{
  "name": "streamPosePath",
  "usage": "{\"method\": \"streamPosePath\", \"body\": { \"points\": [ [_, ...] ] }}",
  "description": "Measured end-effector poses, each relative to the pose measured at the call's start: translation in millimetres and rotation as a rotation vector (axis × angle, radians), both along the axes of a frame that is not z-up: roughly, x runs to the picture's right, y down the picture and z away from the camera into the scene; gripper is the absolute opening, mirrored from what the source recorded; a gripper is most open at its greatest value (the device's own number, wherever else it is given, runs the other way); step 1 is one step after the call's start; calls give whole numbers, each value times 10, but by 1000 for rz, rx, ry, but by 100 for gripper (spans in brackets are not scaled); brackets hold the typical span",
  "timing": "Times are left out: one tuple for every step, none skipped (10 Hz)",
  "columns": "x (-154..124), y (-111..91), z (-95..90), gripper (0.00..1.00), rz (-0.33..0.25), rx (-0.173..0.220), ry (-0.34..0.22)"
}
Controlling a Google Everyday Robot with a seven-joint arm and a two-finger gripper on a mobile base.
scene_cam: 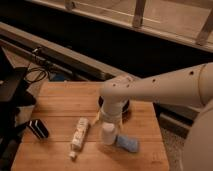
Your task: Place the ceramic cup over the eraser
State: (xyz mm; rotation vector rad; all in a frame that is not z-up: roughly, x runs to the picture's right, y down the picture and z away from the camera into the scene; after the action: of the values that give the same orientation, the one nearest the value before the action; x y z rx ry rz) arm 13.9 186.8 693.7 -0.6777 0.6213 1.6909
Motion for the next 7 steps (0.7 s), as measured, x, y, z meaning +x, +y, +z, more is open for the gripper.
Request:
{"method": "streamPosePath", "body": {
  "points": [
    [24,11,116,80,-6,-3,15],
    [72,33,194,80,-3,-11,30],
    [84,33,264,80,0,-14,36],
    [78,28,316,80,4,-18,39],
    [70,43,390,80,8,-29,36],
    [69,68,414,80,9,-38,33],
    [59,121,449,80,13,-56,25]
  ]
}}
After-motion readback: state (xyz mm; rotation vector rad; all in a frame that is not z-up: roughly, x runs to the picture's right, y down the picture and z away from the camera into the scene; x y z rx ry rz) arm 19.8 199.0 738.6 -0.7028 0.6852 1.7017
